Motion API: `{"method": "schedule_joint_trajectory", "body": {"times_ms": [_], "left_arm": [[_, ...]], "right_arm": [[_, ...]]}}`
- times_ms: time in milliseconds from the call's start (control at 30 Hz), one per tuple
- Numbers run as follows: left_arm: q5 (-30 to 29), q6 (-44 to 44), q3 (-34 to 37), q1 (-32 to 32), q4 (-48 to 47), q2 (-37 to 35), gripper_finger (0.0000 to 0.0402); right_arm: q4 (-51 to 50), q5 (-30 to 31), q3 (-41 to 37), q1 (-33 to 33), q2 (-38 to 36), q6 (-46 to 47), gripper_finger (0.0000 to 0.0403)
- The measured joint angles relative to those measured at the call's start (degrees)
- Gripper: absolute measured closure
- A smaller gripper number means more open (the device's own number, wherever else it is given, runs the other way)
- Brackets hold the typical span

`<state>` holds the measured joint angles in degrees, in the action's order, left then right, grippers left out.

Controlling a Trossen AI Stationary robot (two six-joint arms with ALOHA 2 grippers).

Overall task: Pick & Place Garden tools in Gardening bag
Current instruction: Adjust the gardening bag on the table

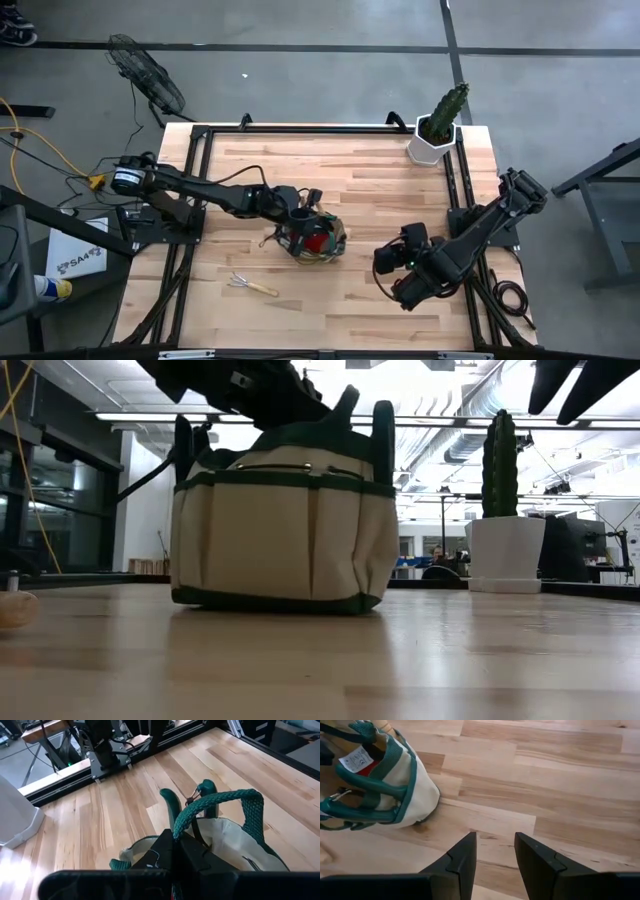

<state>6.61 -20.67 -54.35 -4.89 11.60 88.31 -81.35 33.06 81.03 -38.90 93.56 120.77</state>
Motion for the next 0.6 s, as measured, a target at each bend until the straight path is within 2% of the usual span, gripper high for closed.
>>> {"method": "schedule_joint_trajectory", "body": {"times_ms": [400, 500, 600], "left_arm": [[-0.19, 0.64, -0.48, 0.0, -1.72, 0.09, 0.0396], [-0.03, 0.53, -0.48, 0.0, -2.94, -0.39, 0.0377], [0.37, 0.11, -0.5, 0.0, -2.9, -0.99, 0.0341]], "right_arm": [[-0.39, 0.04, 0.0, 0.01, 0.0, -0.07, 0.0277], [-0.39, 0.04, 0.0, 0.03, 0.0, -0.09, 0.0277], [-0.37, 0.01, 0.0, 0.03, 0.0, -0.09, 0.0277]]}}
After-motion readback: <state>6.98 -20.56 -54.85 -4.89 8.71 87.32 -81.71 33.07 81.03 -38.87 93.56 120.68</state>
